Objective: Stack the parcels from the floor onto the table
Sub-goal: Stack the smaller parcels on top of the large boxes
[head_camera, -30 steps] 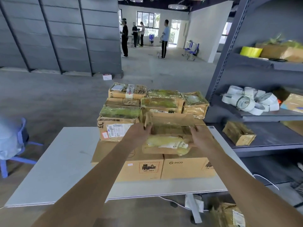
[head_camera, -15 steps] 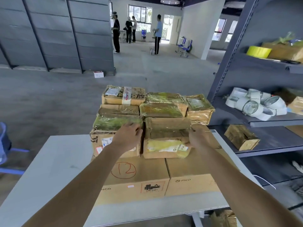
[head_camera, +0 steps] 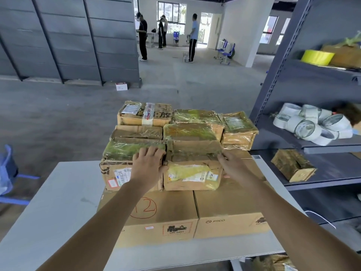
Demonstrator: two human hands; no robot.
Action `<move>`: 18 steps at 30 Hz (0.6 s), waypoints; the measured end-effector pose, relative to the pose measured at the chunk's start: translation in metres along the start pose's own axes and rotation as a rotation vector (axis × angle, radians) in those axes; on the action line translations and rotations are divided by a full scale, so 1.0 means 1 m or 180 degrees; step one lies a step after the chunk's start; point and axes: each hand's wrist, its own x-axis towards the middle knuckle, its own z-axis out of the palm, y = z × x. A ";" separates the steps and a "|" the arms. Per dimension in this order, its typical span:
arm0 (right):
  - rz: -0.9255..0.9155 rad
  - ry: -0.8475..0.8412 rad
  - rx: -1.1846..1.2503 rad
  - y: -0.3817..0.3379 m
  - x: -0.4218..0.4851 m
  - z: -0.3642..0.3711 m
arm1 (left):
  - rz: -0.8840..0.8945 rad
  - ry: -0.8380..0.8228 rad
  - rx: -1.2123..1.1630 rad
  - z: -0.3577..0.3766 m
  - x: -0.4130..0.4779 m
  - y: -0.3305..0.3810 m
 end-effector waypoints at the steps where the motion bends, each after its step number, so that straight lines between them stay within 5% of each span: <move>1: -0.0031 -0.0023 -0.0113 -0.001 0.000 -0.003 | 0.0019 0.0014 0.0000 0.000 0.000 -0.001; 11: 0.0044 0.0009 -0.0239 -0.016 0.018 0.009 | 0.0218 -0.0304 0.0292 -0.006 0.004 -0.010; 16: 0.0222 0.0319 -0.0200 -0.020 0.033 0.008 | -0.0053 -0.0372 -0.0781 -0.023 0.017 -0.021; 18: 0.0288 0.0405 -0.0072 -0.024 0.041 0.009 | -0.0240 -0.0116 -0.0678 -0.029 0.030 -0.031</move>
